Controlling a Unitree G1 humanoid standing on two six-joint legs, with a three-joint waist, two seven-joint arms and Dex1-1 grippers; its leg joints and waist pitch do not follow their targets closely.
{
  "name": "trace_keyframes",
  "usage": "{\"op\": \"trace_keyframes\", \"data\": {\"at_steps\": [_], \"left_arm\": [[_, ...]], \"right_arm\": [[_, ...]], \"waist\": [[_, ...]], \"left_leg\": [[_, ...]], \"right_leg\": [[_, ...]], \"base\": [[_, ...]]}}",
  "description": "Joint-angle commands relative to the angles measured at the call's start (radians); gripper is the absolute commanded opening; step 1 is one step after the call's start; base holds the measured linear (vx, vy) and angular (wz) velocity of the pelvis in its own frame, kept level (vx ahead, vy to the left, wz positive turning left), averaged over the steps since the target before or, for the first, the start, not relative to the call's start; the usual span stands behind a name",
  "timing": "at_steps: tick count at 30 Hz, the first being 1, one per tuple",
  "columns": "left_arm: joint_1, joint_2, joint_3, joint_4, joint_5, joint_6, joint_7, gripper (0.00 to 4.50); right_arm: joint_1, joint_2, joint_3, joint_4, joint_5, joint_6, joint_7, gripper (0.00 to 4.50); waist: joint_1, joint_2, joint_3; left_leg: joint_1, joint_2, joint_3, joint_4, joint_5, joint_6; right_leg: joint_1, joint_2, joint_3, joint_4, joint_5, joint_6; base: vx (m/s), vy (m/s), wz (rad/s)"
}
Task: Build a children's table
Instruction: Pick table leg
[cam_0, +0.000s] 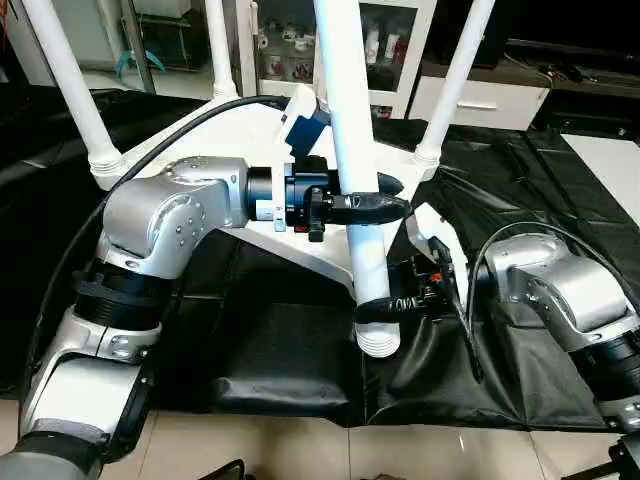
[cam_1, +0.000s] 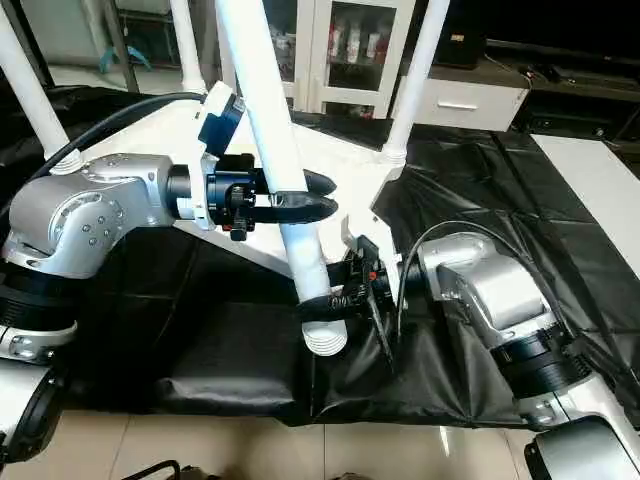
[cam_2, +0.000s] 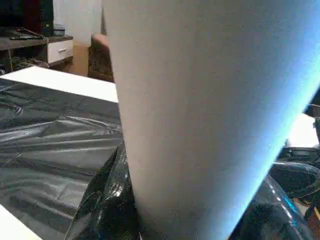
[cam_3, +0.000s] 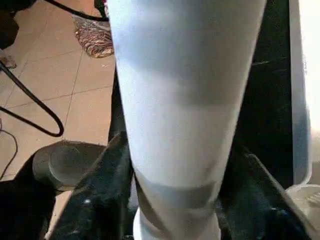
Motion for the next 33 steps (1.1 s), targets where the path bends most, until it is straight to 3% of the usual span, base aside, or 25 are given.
{"op": "trace_keyframes", "data": {"at_steps": [1,5,14,15,22,23,25,27,28,29,32,33], "left_arm": [[-0.039,-0.007,-0.01,-0.014,0.012,-0.017,-0.005,1.75],[-0.041,-0.018,-0.001,-0.011,0.015,-0.013,-0.002,1.75],[-0.044,-0.028,0.012,-0.006,0.018,-0.012,0.027,1.75],[-0.046,-0.033,0.02,-0.002,0.025,-0.013,0.05,2.1],[-0.039,-0.029,0.06,0.011,-0.003,0.009,0.057,2.77],[-0.022,-0.021,0.07,0.006,-0.006,0.008,0.059,2.77],[-0.009,-0.011,0.08,0.01,-0.013,0.011,0.053,2.92],[0.002,-0.003,0.087,0.015,-0.019,0.015,0.043,3.0],[0.018,0.009,0.087,0.013,-0.017,0.01,0.031,3.0],[0.038,0.023,0.082,0.003,-0.016,0.009,0.016,3.02],[0.072,0.042,0.081,-0.009,-0.01,-0.006,-0.003,3.02],[0.09,0.052,0.079,-0.009,0.005,-0.024,-0.007,3.02]], "right_arm": [[-0.004,-0.012,-0.002,0.0,-0.019,-0.009,0.017,2.2],[0.003,-0.01,0.001,-0.009,-0.014,-0.007,0.023,1.93],[0.011,0.003,-0.014,-0.003,-0.018,-0.019,0.011,1.89],[0.011,0.008,-0.02,0.0,-0.02,-0.021,0.006,1.88],[0.003,0.027,-0.047,0.018,-0.018,-0.034,-0.028,1.86],[0.002,0.028,-0.068,0.023,-0.014,-0.039,-0.045,1.86],[0.003,0.028,-0.089,0.025,-0.009,-0.039,-0.061,1.86],[0.007,0.028,-0.109,0.025,-0.003,-0.035,-0.076,1.86],[0.015,0.029,-0.129,0.017,0.008,-0.029,-0.09,1.86],[0.024,0.028,-0.145,0.008,0.014,-0.024,-0.103,1.86],[0.042,0.02,-0.169,-0.004,0.011,-0.026,-0.132,1.86],[0.05,0.016,-0.187,-0.008,0.013,-0.026,-0.146,1.86]], "waist": [[0.0,0.003,-0.076],[0.0,0.004,-0.076],[0.0,0.006,-0.077],[0.0,0.005,-0.077],[0.0,0.005,-0.077],[0.003,0.02,-0.076],[0.0,0.011,-0.078],[0.001,0.013,-0.077],[0.003,0.026,-0.077],[-0.001,0.021,-0.077],[0.001,0.028,-0.077],[0.002,0.036,-0.078]], "left_leg": [[0.024,0.018,-0.005,-0.072,-0.142,-0.004],[0.024,0.018,-0.005,-0.072,-0.141,0.001],[0.024,0.018,-0.006,-0.072,-0.15,-0.002],[0.024,0.018,-0.006,-0.072,-0.148,-0.002],[0.024,0.017,-0.005,-0.071,-0.144,0.0],[0.025,0.016,-0.008,-0.072,-0.15,-0.005],[0.025,0.016,-0.006,-0.071,-0.153,-0.008],[0.026,0.015,-0.006,-0.072,-0.155,-0.008],[0.026,0.015,-0.008,-0.072,-0.155,-0.011],[0.026,0.014,-0.007,-0.073,-0.16,-0.011],[0.027,0.015,-0.007,-0.075,-0.163,-0.014],[0.029,0.014,-0.008,-0.074,-0.166,-0.018]], "right_leg": [[0.055,-0.032,0.027,-0.05,-0.137,-0.265],[0.056,-0.032,0.026,-0.05,-0.124,-0.27],[0.056,-0.031,0.026,-0.05,-0.126,-0.272],[0.057,-0.031,0.026,-0.05,-0.124,-0.273],[0.056,-0.032,0.026,-0.049,-0.124,-0.276],[0.056,-0.032,0.025,-0.048,-0.126,-0.275],[0.057,-0.03,0.025,-0.05,-0.115,-0.276],[0.056,-0.03,0.025,-0.05,-0.117,-0.274],[0.056,-0.03,0.025,-0.048,-0.114,-0.275],[0.056,-0.027,0.024,-0.05,-0.106,-0.274],[0.055,-0.027,0.023,-0.05,-0.093,-0.279],[0.055,-0.027,0.022,-0.048,-0.093,-0.28]], "base": [[0.0,0.0,0.0],[0.0,0.0,0.0],[0.0,0.0,0.0],[0.0,0.0,0.0],[0.0,0.0,0.0],[0.0,0.0,0.0],[0.0,0.0,0.0],[0.0,0.0,0.0],[0.0,0.0,0.0],[0.0,0.0,0.0],[0.0,0.0,0.0],[0.0,0.0,0.0]]}}
